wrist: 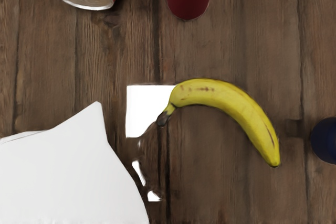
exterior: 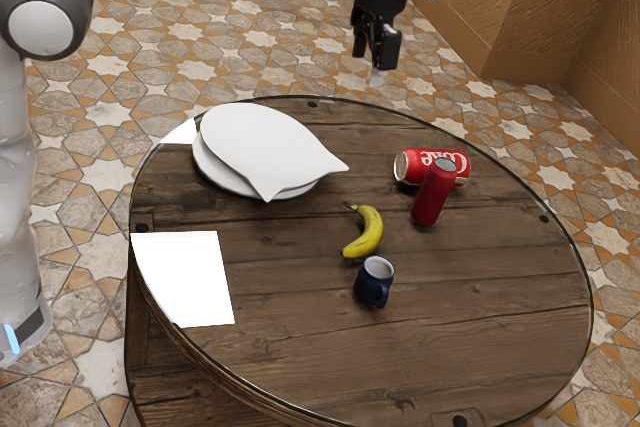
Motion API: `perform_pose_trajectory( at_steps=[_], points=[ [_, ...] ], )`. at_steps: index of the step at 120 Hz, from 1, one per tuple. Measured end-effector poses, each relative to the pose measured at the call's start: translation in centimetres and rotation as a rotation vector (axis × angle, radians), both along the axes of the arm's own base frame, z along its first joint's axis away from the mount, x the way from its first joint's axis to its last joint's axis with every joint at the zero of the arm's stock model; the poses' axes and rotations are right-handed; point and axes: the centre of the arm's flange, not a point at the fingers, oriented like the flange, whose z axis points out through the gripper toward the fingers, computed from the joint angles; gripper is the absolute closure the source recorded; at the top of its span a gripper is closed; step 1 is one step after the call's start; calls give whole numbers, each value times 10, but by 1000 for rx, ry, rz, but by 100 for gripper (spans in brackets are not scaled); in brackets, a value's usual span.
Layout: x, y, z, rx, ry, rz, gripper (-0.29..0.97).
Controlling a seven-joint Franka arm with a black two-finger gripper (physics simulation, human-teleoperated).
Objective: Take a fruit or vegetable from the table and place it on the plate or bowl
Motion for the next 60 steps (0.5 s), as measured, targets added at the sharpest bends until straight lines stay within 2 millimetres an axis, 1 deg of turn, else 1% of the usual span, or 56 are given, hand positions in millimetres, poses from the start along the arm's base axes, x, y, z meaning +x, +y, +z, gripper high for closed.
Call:
perform_pose_trajectory(
  at_steps=[14,16,22,28,31,34,38,40,48,52,60],
  points=[
    [-4,13,1,3,23,19,0],
    [-6,16,8,4,12,23,0],
    [-18,23,48,7,-56,37,0],
    [-35,31,85,10,-123,53,0],
    [-41,36,97,11,-143,67,0],
    [-44,40,101,3,-143,92,0],
    [-44,45,98,-17,-126,136,0],
    [-41,48,94,-25,-112,163,0],
    [-18,58,63,-53,-35,286,0],
    [-10,56,51,-66,-5,350,0],
    [8,41,30,-80,41,456,0]
  ],
)
